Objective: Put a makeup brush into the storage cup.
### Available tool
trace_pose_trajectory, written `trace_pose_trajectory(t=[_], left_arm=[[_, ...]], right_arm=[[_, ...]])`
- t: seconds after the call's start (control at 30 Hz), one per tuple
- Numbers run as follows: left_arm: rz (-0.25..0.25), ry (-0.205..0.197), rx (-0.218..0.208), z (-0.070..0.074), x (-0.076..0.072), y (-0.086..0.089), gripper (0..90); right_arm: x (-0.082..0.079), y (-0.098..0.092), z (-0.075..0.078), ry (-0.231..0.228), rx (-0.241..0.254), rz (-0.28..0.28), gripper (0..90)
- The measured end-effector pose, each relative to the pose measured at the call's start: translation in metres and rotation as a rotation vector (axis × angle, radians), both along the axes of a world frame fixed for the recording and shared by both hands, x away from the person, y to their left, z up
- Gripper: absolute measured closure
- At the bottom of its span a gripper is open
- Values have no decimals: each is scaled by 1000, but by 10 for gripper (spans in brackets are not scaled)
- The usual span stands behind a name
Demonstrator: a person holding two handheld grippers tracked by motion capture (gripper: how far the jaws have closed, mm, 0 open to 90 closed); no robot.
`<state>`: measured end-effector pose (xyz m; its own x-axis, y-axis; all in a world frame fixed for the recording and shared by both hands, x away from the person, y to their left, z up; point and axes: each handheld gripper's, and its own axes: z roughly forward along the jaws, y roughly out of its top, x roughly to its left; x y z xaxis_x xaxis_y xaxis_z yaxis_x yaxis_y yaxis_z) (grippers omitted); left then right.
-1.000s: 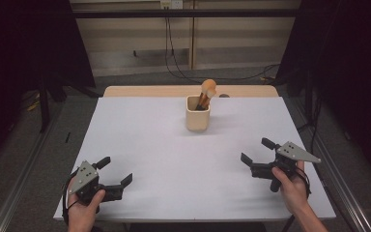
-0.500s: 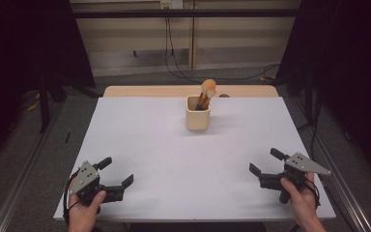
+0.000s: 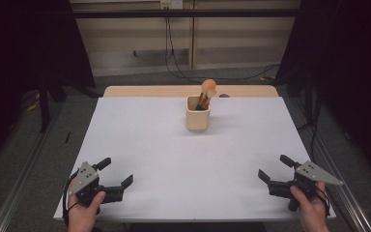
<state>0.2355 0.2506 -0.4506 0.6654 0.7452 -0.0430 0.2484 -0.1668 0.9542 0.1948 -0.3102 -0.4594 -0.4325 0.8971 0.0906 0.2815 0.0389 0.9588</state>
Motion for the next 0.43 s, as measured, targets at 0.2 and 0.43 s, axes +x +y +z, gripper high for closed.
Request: trace_pose_trajectory(t=[0.2, 0.43], left_arm=[[-1, 4, -8, 0, 0, 0, 27], [5, 5, -13, 0, 0, 2, 26]], right_arm=[[-5, -5, -3, -7, -1, -8, 6], [-3, -3, -5, 1, -6, 1, 6]])
